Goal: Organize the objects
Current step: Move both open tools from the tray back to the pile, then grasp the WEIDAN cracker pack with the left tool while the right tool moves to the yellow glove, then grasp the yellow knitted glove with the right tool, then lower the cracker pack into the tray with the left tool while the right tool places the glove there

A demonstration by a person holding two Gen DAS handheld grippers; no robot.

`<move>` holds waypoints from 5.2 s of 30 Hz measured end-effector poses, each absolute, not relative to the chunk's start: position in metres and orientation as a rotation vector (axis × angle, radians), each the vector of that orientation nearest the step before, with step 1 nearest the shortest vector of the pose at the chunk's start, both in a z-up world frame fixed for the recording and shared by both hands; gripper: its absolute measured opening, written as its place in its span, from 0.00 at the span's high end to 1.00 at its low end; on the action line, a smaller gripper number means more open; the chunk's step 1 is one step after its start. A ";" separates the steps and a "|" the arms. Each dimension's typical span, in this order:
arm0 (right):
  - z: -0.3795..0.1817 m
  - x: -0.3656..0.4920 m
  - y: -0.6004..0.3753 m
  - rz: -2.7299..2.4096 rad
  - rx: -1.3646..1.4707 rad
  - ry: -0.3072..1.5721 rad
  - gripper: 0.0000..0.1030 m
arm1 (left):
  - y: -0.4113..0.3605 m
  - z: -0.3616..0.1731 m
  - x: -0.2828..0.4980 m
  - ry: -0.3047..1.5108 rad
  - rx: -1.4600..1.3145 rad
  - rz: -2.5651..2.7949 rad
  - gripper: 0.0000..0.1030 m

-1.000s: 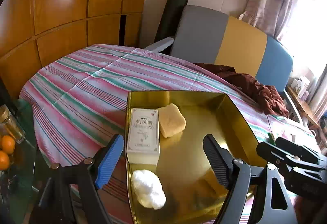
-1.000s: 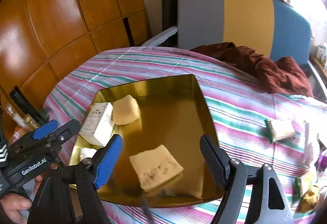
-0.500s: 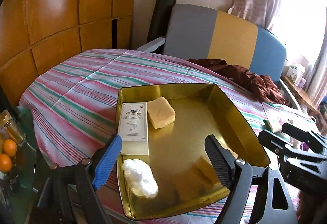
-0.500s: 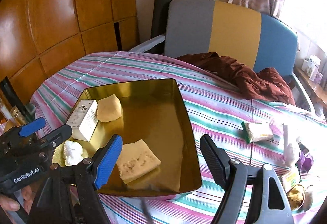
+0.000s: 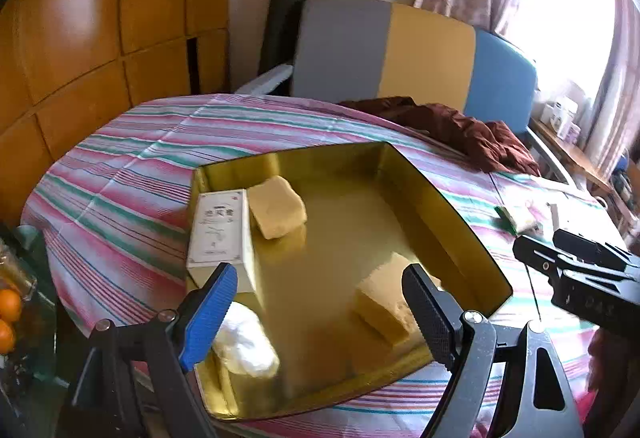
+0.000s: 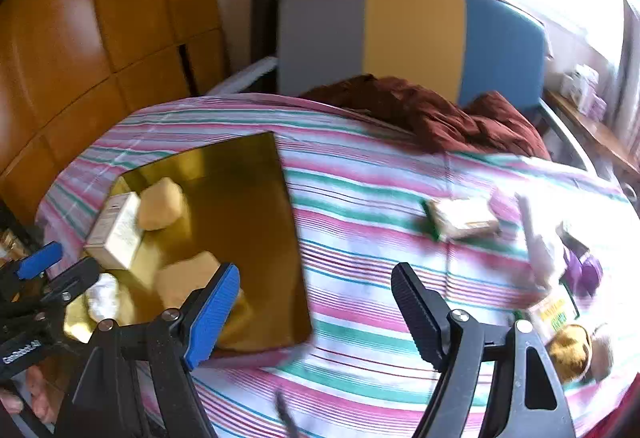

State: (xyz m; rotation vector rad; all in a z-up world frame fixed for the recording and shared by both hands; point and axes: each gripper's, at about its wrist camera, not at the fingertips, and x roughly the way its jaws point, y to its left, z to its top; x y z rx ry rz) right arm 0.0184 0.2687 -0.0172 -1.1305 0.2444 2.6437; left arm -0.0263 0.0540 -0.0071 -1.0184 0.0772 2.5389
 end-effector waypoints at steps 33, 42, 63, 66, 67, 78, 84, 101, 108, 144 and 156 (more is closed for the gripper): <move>-0.025 0.224 0.538 2.056 -0.739 1.032 0.22 | 0.270 -0.012 0.040 0.472 -0.880 1.950 0.17; -0.029 0.231 0.546 2.091 -0.700 1.119 0.22 | 0.335 -0.042 0.055 0.540 -0.880 1.784 0.21; -0.038 0.240 0.557 2.116 -0.630 1.236 0.22 | 0.464 -0.089 0.069 0.693 -0.872 1.534 0.33; -0.040 0.237 0.558 2.112 -0.654 1.238 0.22 | 0.471 -0.095 0.070 0.704 -0.876 1.531 0.40; -0.041 0.236 0.558 2.109 -0.664 1.238 0.22 | 0.470 -0.095 0.070 0.695 -0.866 1.544 0.51; -0.049 0.223 0.560 2.080 -0.786 1.232 0.22 | 0.388 -0.095 0.083 0.610 -0.840 1.628 0.51; -0.050 0.222 0.559 2.061 -0.798 1.223 0.22 | 0.349 -0.098 0.091 0.550 -0.817 1.677 0.51; -0.069 0.182 0.547 2.079 -1.172 1.151 0.22 | 0.364 -0.101 0.084 0.553 -0.831 1.644 0.41; -0.080 0.165 0.538 2.023 -1.345 1.060 0.23 | 0.370 -0.103 0.084 0.559 -0.825 1.646 0.35; -0.081 0.172 0.513 2.120 -1.400 0.895 0.53 | 0.332 -0.084 0.079 0.505 -0.886 1.717 0.53; -0.044 0.158 0.482 2.260 -1.269 0.854 0.53 | 0.237 -0.008 0.044 0.290 -0.797 1.945 0.53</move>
